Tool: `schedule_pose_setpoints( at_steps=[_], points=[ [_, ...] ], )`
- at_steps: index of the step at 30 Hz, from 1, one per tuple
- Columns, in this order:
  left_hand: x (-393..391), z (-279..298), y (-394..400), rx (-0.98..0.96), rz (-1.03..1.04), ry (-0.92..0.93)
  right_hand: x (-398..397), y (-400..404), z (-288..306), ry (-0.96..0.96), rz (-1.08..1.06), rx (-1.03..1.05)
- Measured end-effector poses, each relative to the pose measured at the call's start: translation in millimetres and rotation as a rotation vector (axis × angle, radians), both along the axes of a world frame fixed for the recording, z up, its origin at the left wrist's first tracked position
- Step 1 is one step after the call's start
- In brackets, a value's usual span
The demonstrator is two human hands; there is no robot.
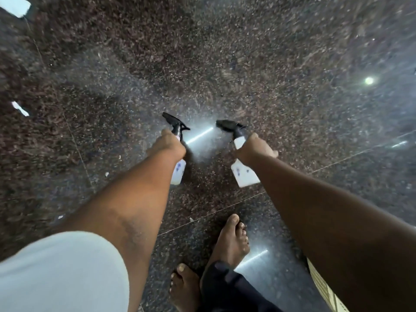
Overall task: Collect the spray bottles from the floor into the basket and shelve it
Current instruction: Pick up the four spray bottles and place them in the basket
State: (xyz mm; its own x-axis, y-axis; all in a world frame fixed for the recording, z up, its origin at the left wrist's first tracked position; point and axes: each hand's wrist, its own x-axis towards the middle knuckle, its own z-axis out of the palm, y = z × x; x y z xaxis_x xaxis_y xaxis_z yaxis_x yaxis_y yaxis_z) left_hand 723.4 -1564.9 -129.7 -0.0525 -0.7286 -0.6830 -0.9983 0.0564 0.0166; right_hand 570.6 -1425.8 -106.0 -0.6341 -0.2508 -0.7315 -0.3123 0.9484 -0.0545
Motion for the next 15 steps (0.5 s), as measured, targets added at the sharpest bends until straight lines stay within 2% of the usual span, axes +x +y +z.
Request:
schedule_pose_setpoints(
  at_steps=[2,6,10,15],
  points=[
    [6.2,-2.7,24.7,0.008,0.033,0.021,8.7,20.7,-3.0,-0.024,-0.027,0.055],
    [18.8,12.8,62.9,0.141,0.11,0.102,15.0,57.3,10.7,-0.054,-0.02,0.135],
    [26.4,57.1,97.3,0.185,0.107,0.158,21.8,94.4,61.1,-0.095,-0.092,-0.001],
    [27.6,155.5,159.4,0.133,0.056,0.294,36.5,177.5,163.8,-0.042,-0.213,-0.191]
  ],
)
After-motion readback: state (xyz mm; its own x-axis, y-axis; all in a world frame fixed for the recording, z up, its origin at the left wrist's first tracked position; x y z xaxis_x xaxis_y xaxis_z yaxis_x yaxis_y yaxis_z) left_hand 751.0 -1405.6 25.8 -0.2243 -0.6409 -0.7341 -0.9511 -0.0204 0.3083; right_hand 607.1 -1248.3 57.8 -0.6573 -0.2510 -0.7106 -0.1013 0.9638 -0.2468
